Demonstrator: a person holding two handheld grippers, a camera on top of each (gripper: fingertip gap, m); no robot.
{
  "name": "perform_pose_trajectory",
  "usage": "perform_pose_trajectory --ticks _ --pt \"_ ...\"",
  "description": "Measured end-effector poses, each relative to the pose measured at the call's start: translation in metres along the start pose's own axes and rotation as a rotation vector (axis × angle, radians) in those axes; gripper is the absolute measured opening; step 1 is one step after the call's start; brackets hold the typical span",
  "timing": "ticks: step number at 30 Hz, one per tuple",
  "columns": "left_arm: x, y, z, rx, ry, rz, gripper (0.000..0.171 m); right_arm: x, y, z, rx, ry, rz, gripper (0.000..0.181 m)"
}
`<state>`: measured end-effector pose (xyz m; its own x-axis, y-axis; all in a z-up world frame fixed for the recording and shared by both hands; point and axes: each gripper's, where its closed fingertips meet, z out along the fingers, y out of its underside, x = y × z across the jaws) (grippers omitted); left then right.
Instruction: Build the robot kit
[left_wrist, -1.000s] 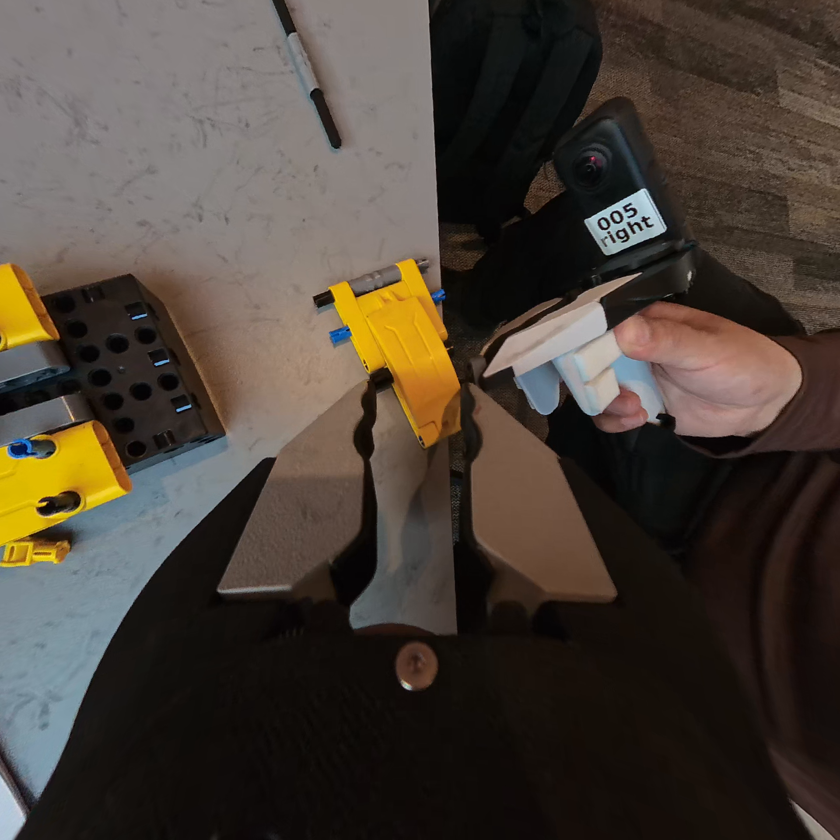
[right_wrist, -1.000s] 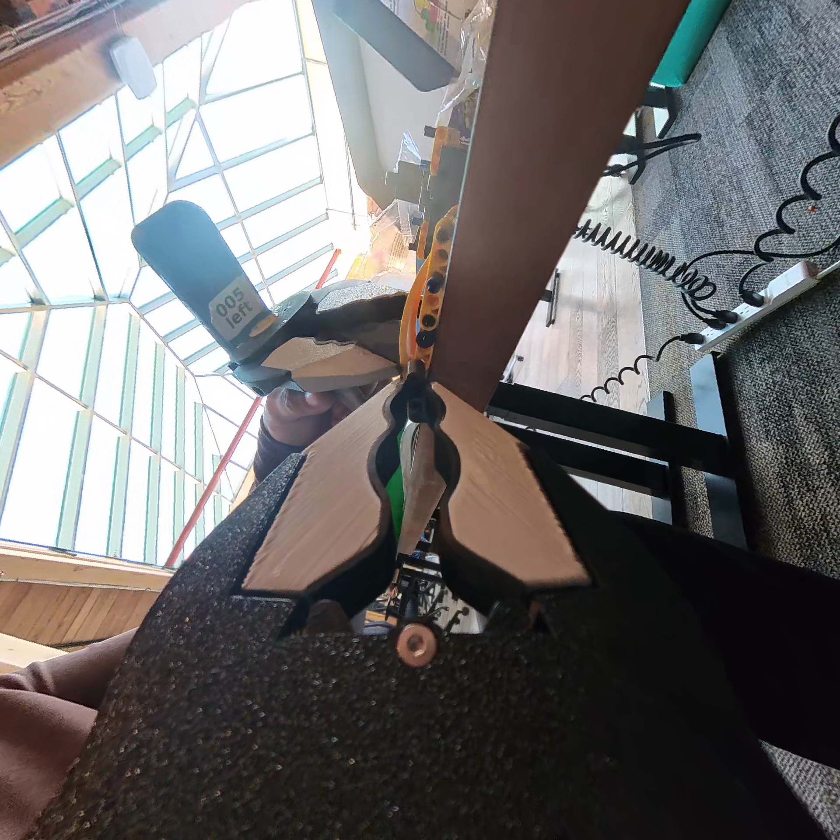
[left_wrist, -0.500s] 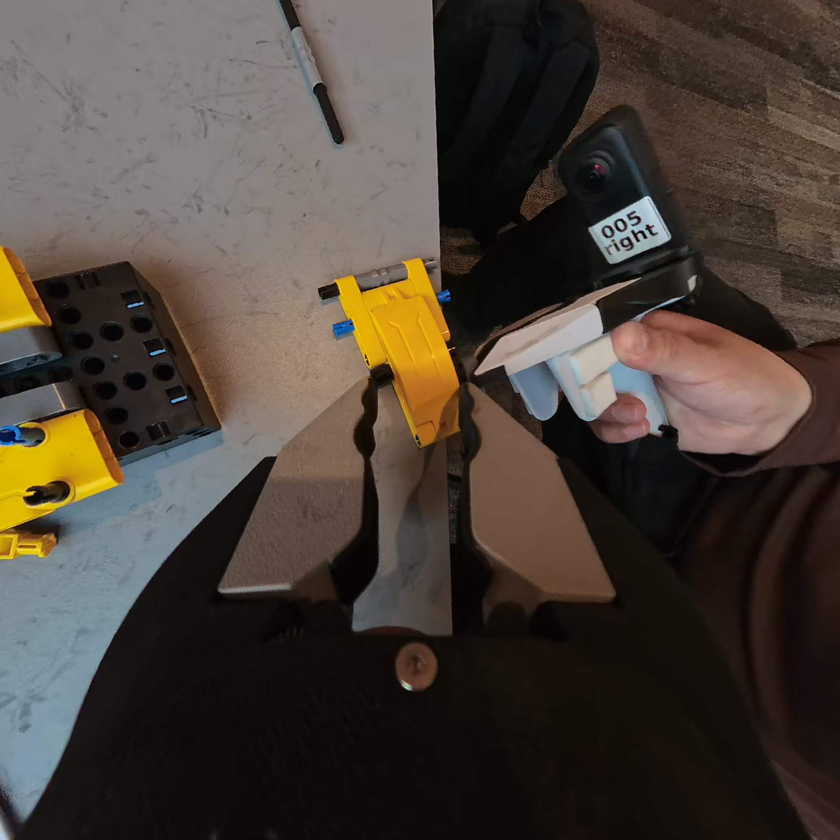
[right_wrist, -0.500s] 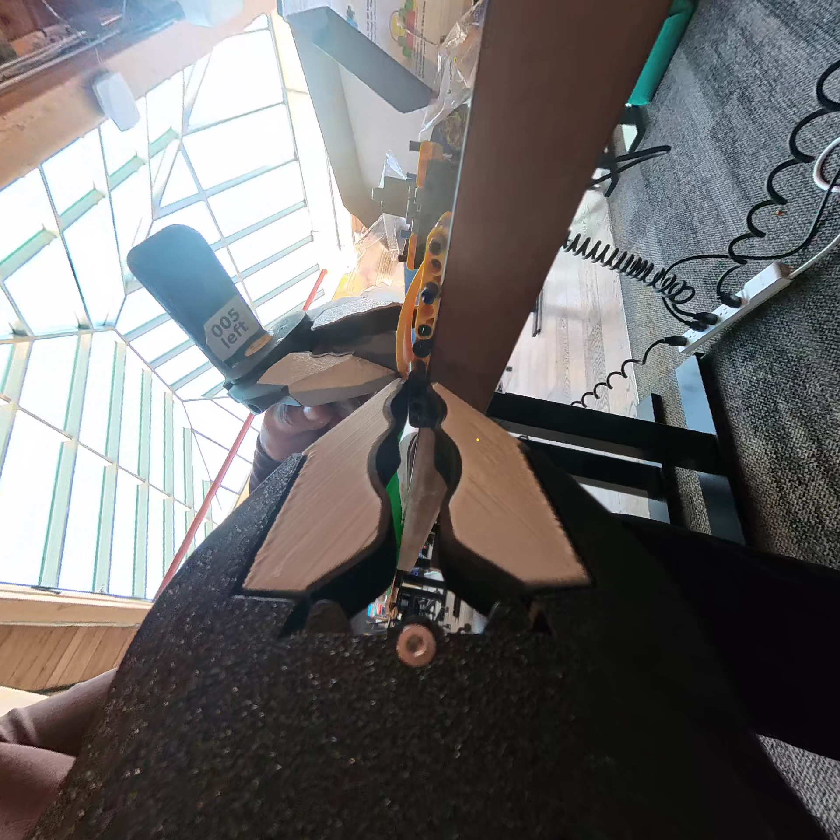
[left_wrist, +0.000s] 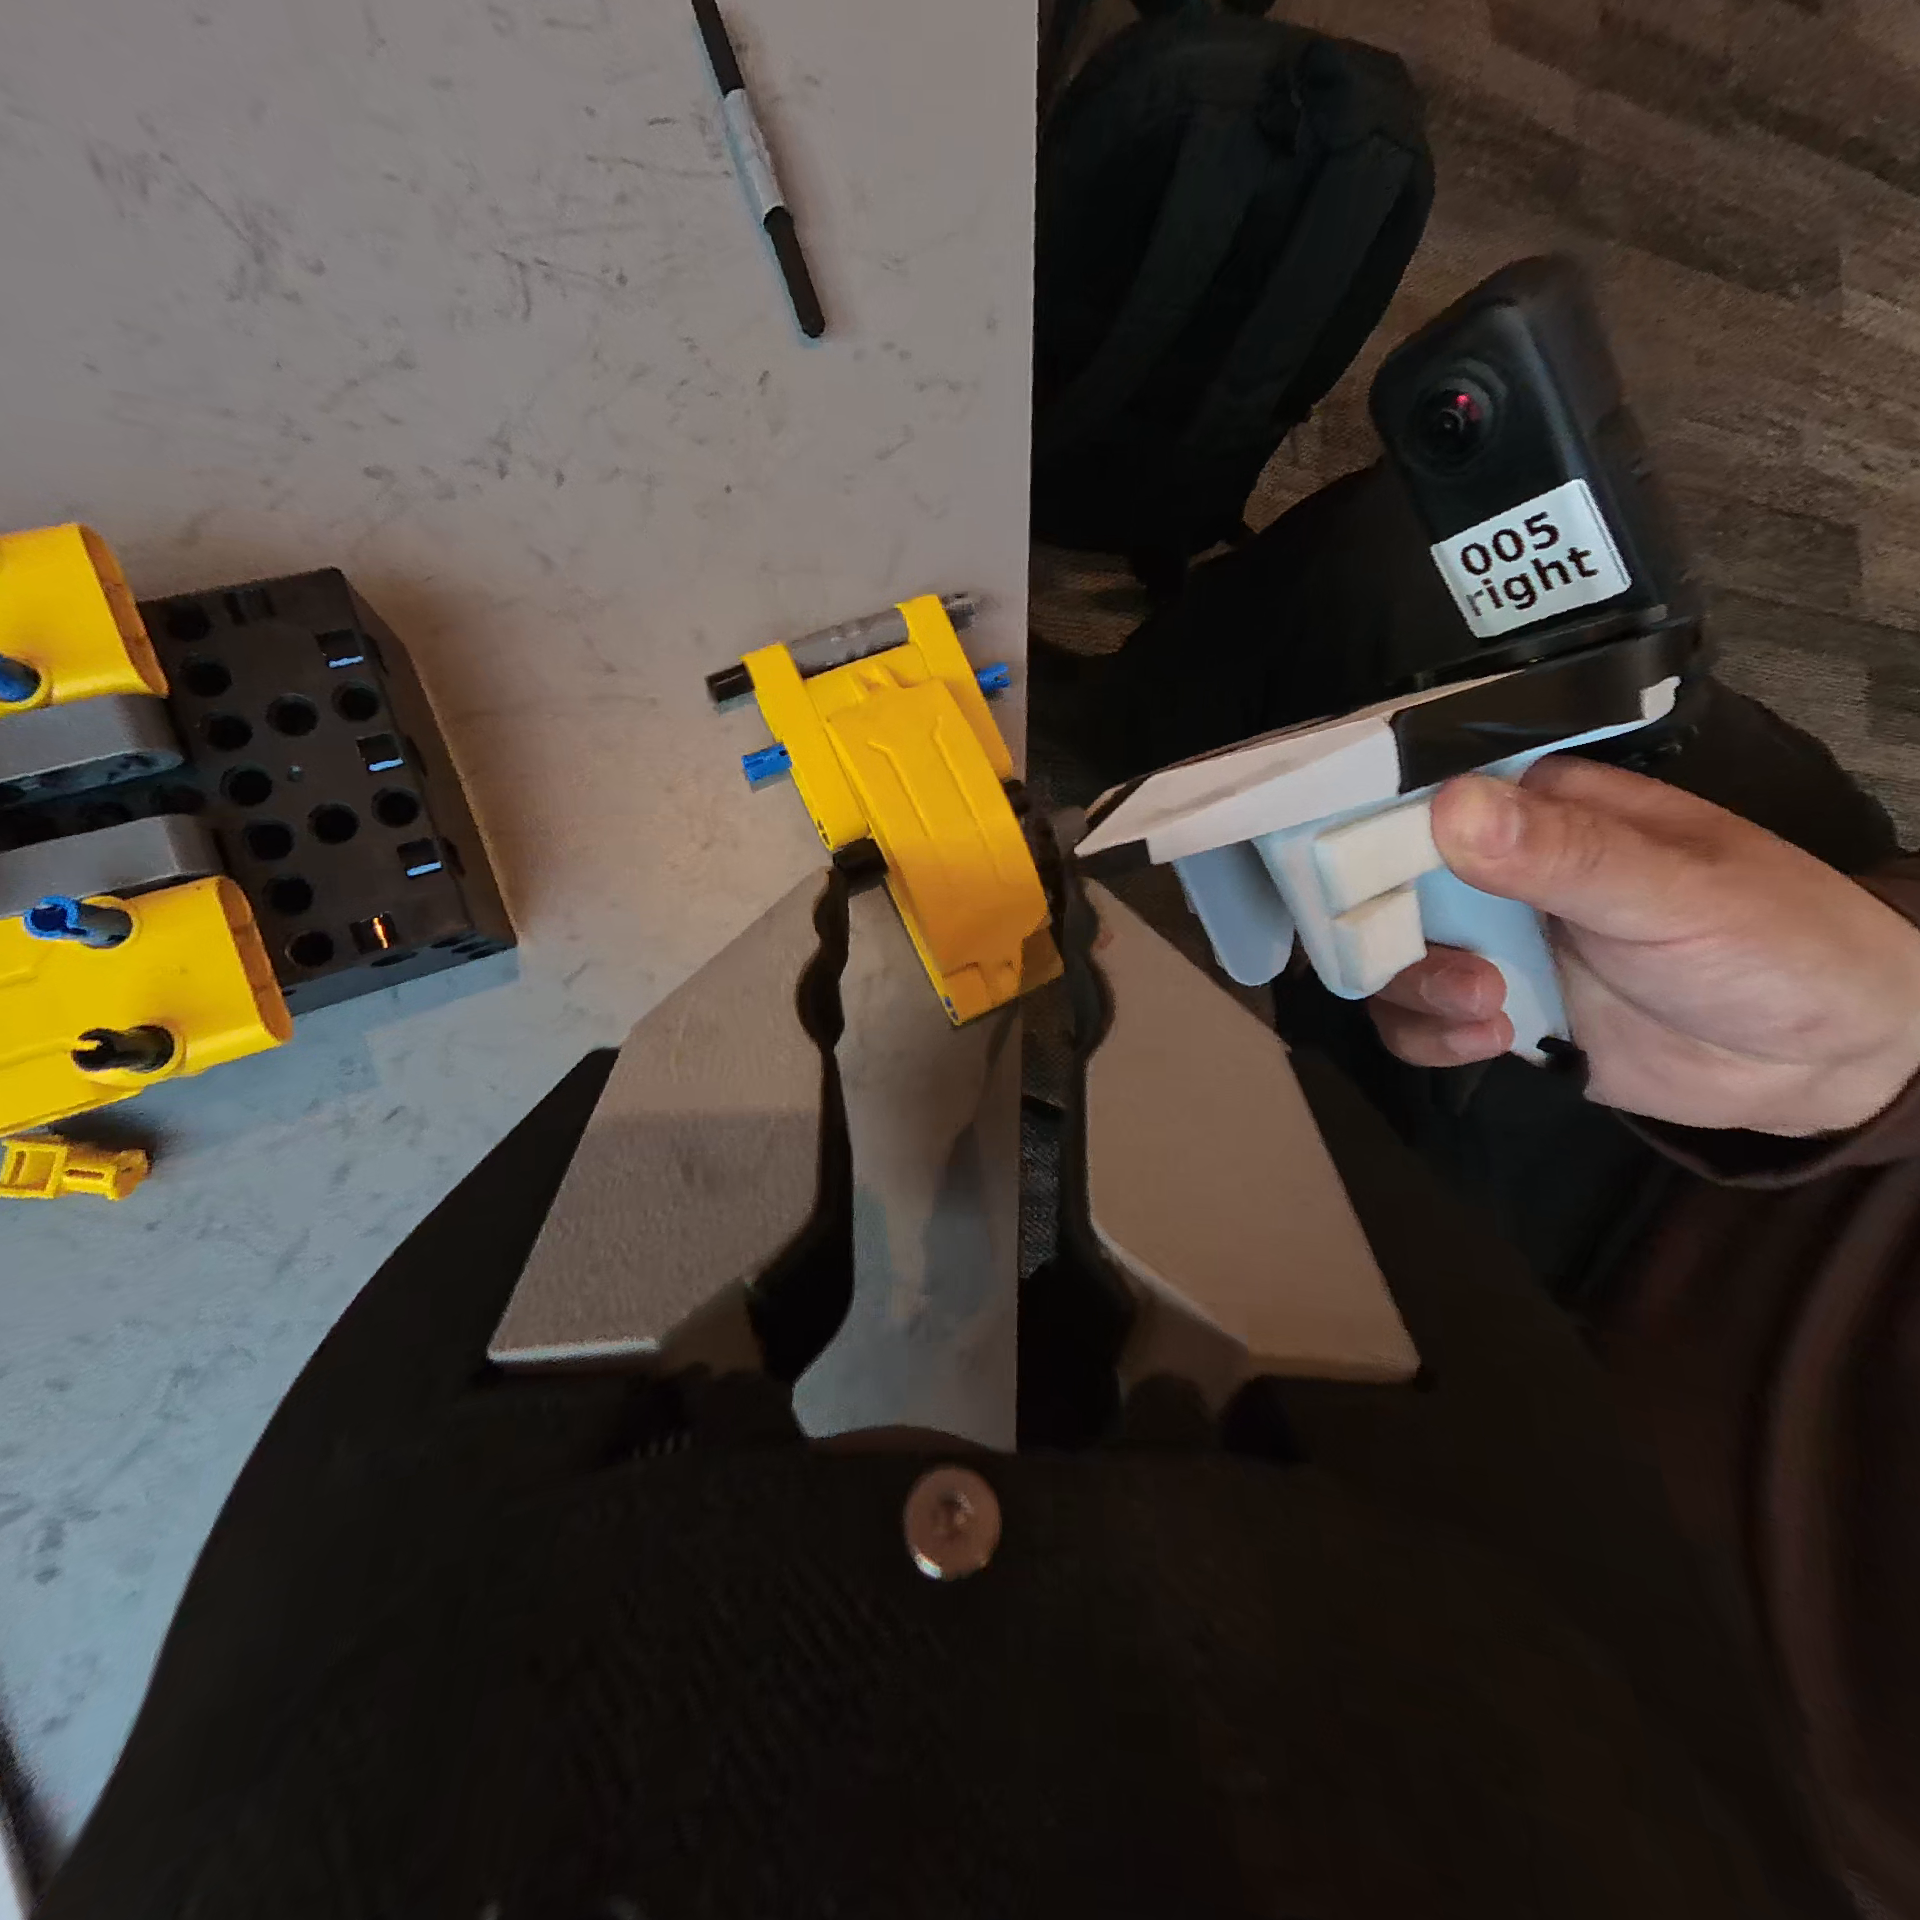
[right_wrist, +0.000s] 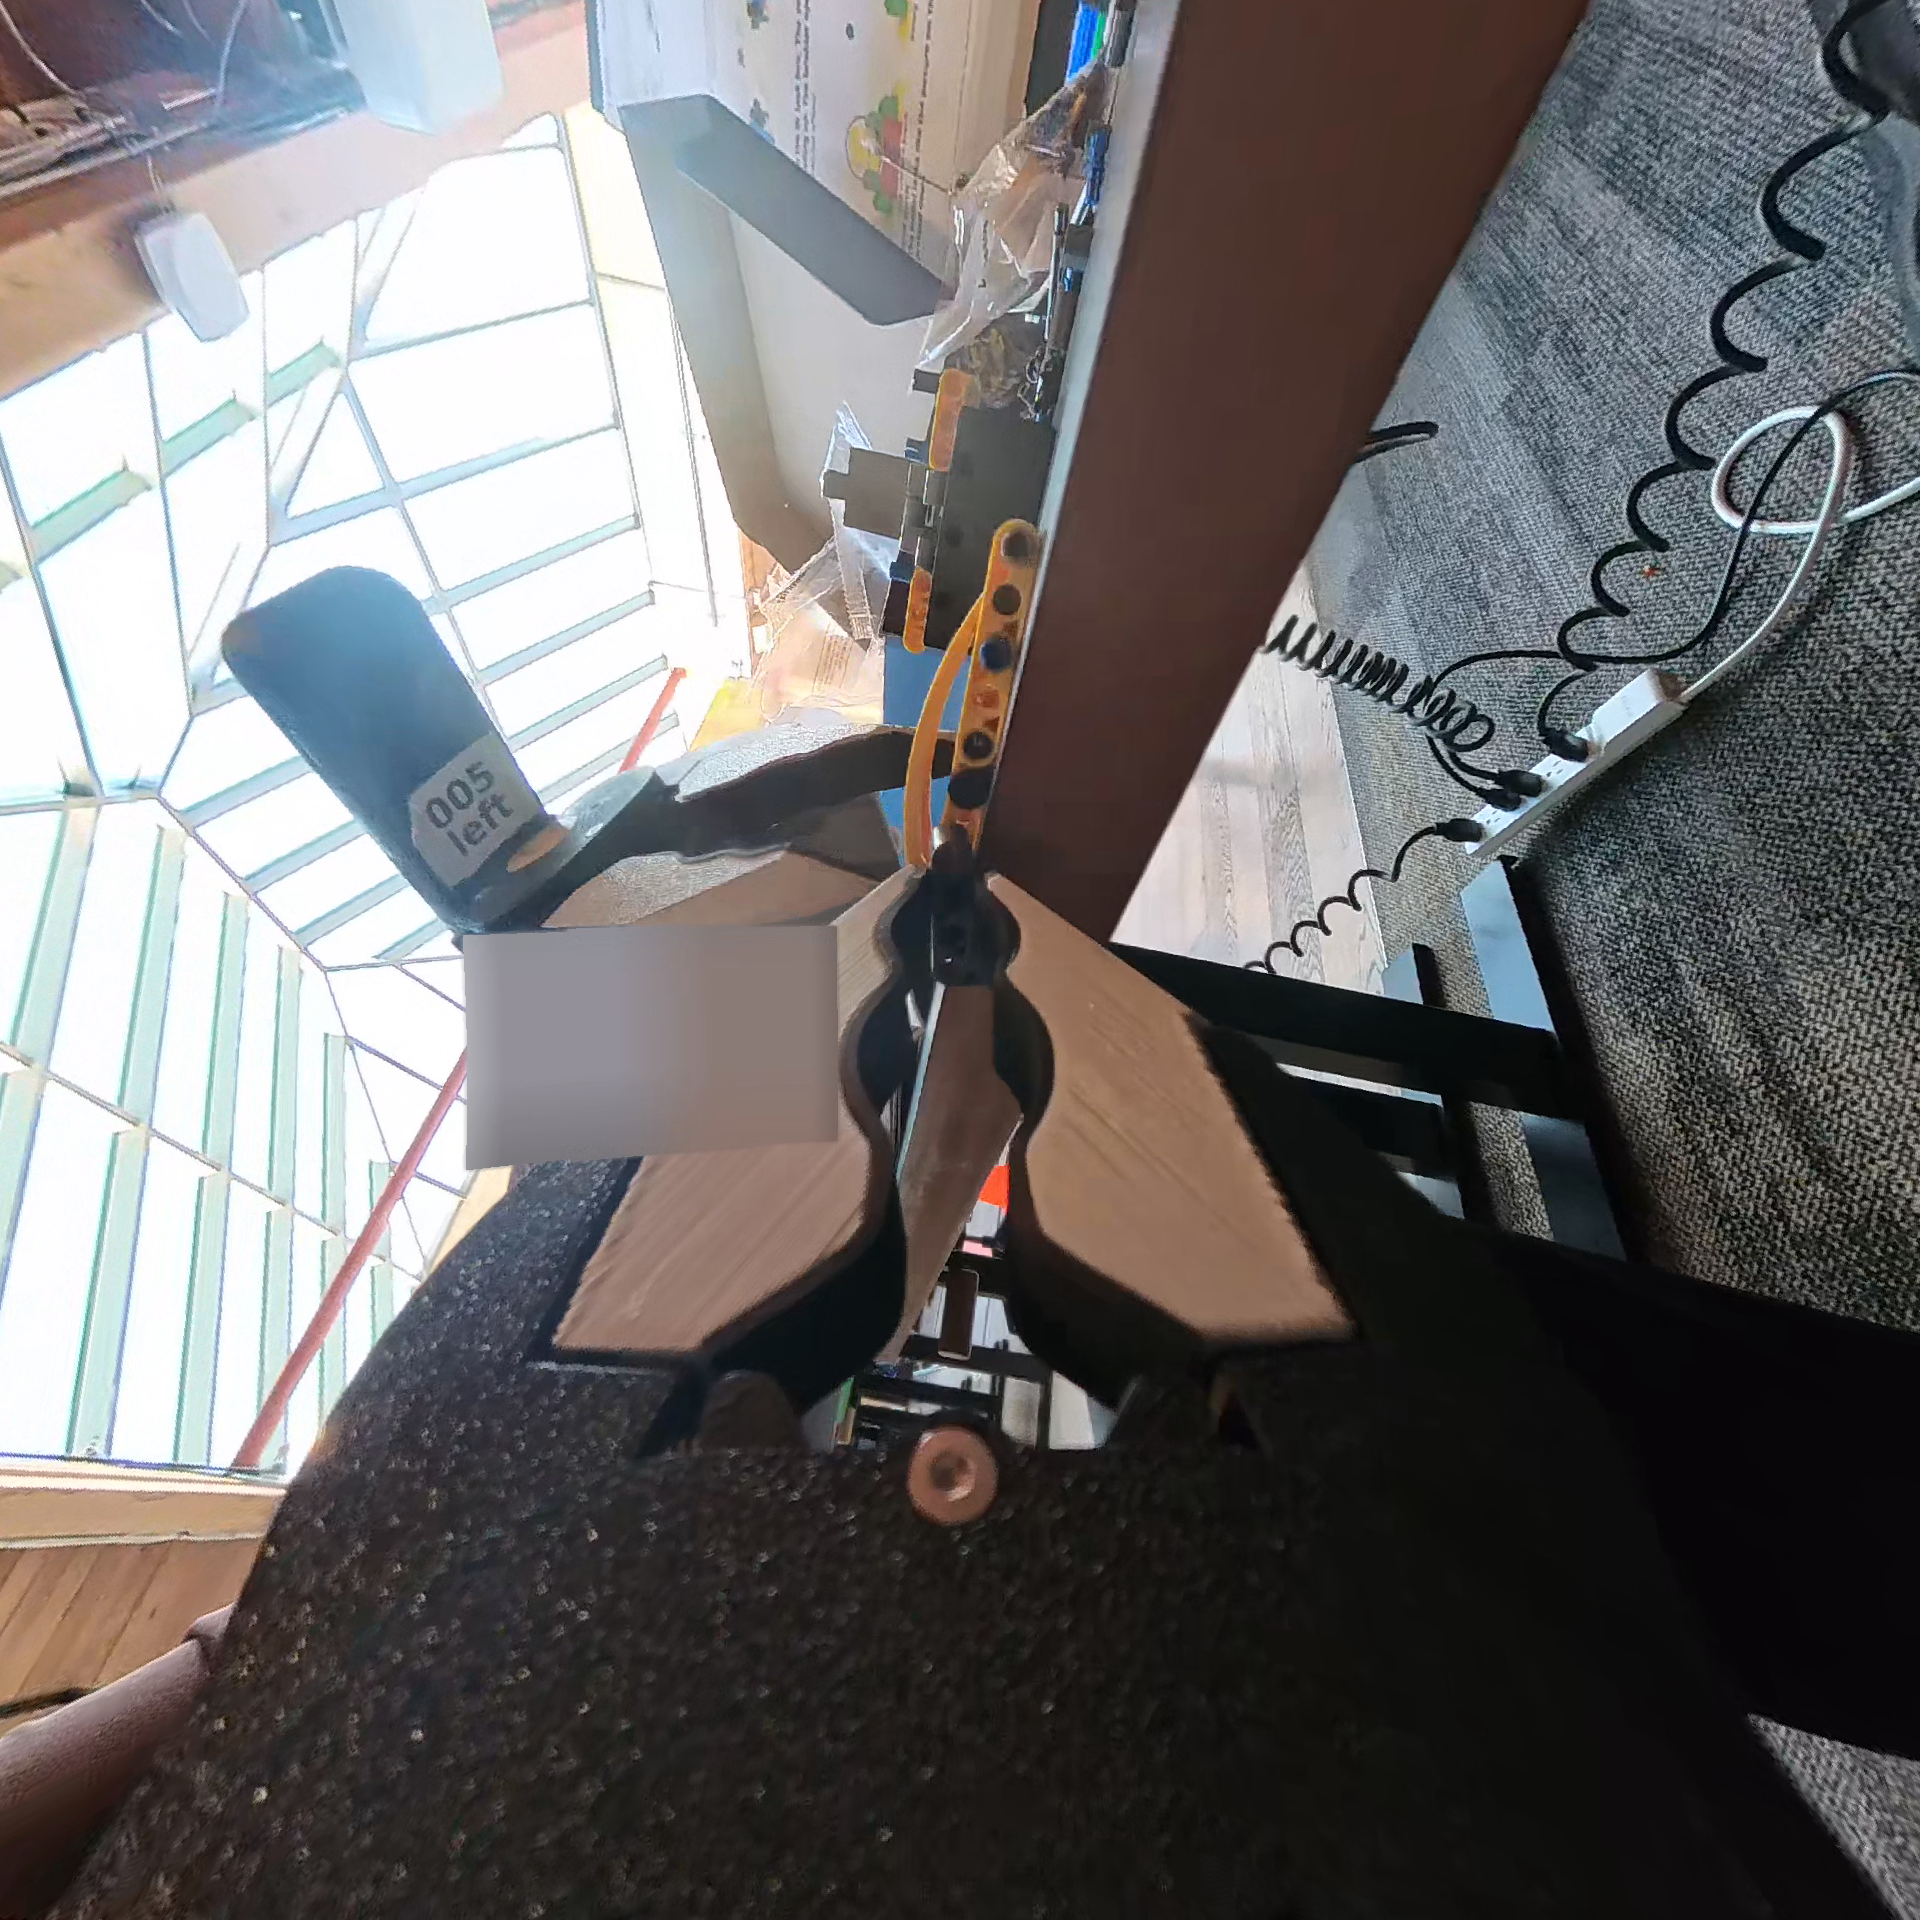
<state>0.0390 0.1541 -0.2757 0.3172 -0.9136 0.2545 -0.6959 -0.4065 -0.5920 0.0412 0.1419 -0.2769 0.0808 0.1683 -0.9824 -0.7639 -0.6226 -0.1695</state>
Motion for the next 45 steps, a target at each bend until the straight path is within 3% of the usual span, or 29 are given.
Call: perform_pose_trajectory --ticks 2,7,17,31,39,45 --pt "0.002 0.0 -0.005 -0.022 0.018 -0.019 0.043 0.002 0.002 0.0 -0.007 0.002 0.005 0.005" --pt "0.001 0.006 -0.012 -0.076 -0.027 0.018 0.037 0.002 0.002 0.0 -0.006 -0.01 0.021 0.006" --pt "0.003 0.01 -0.003 -0.115 0.036 0.043 0.023 0.0 0.0 0.002 -0.008 -0.028 0.052 0.006" --pt "0.002 0.007 -0.001 -0.009 -0.016 0.022 0.023 0.0 -0.003 0.003 0.091 0.046 0.04 0.006" --pt "0.002 0.009 0.001 -0.044 -0.109 0.138 0.027 0.0 -0.002 0.004 0.124 0.071 0.038 0.005" --pt "0.002 0.009 0.001 -0.042 -0.137 0.132 0.027 0.0 -0.003 0.004 0.154 0.052 0.087 0.005"
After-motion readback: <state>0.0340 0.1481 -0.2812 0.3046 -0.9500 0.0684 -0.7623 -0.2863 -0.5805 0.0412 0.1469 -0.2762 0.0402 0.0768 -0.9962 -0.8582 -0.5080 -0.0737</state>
